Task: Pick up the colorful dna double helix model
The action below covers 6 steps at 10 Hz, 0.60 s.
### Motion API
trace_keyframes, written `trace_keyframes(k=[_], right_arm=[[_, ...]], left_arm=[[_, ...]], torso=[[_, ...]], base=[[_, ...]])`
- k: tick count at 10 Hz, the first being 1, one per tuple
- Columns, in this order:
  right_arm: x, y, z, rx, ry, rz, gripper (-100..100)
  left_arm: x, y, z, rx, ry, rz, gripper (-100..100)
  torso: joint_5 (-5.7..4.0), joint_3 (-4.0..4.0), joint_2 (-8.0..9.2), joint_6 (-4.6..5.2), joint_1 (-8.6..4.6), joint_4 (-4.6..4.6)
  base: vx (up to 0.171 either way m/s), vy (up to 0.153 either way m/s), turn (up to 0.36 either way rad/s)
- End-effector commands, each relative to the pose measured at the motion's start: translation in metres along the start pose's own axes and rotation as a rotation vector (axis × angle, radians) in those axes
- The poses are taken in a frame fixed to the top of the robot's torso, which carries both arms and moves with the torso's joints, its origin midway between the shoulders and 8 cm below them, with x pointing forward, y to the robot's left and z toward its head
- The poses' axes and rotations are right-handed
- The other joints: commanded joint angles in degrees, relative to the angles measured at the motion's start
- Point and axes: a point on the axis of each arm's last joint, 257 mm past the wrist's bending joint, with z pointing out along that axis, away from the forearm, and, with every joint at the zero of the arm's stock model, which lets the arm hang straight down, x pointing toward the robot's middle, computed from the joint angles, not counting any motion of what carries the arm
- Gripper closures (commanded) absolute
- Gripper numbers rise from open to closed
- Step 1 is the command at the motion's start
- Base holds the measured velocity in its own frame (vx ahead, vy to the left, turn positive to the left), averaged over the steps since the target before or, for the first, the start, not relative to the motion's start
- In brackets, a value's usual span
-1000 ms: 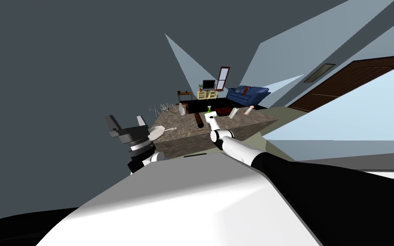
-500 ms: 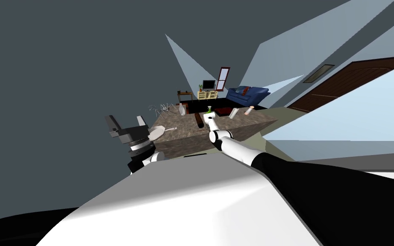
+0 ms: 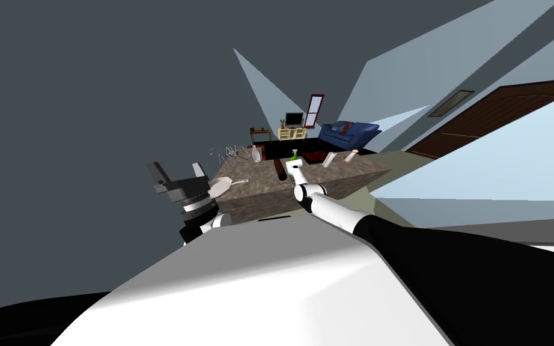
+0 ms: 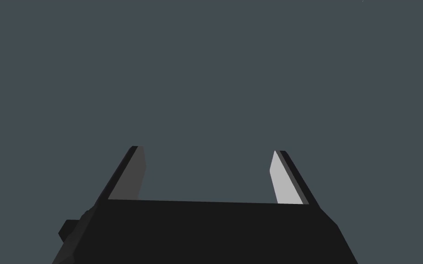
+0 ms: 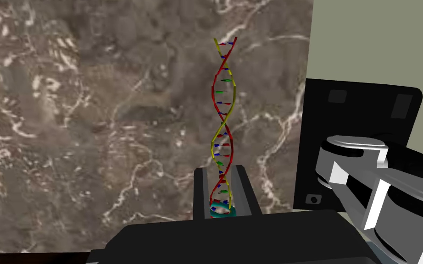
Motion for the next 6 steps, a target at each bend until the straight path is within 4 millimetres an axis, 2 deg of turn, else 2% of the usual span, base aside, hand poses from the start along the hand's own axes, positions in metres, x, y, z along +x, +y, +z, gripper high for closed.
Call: trace_keyframes(k=[1, 2, 3, 4, 5, 6], right_arm=[[0.000, 0.000, 0.000, 0.000, 0.000, 0.000, 100], [-0.001, 0.000, 0.000, 0.000, 0.000, -0.004, 100], [-0.001, 0.000, 0.000, 0.001, 0.000, -0.005, 0], [0.004, -0.004, -0.011, 0.001, -0.001, 0.009, 100], [0.002, -0.003, -0.008, 0.005, 0.000, 0.003, 100], [0.002, -0.003, -0.009, 0.003, 0.000, 0.006, 0]], left_arm=[[0.000, 0.000, 0.000, 0.000, 0.000, 0.000, 0], [0.000, 0.000, 0.000, 0.000, 0.000, 0.000, 0], [0.000, 0.000, 0.000, 0.000, 0.000, 0.000, 0], [0.000, 0.000, 0.000, 0.000, 0.000, 0.000, 0], [0.000, 0.000, 0.000, 0.000, 0.000, 0.000, 0], [0.000, 0.000, 0.000, 0.000, 0.000, 0.000, 0]], torso=[[0.00, 0.00, 0.00, 0.00, 0.00, 0.00], [-0.02, 0.00, 0.00, 0.06, -0.02, 0.01], [-0.02, 0.00, 0.00, 0.09, -0.04, 0.00], [-0.03, 0.00, 0.01, 0.10, -0.06, -0.01], [-0.01, 0.04, 0.06, 0.10, -0.02, 0.03], [-0.02, 0.02, 0.06, 0.07, -0.03, -0.01]], base=[[-0.001, 0.000, 0.013], [0.000, 0.000, 0.000], [0.000, 0.000, 0.000], [-0.014, 0.017, -0.042], [-0.006, 0.010, -0.018], [0.000, 0.000, 0.000]])
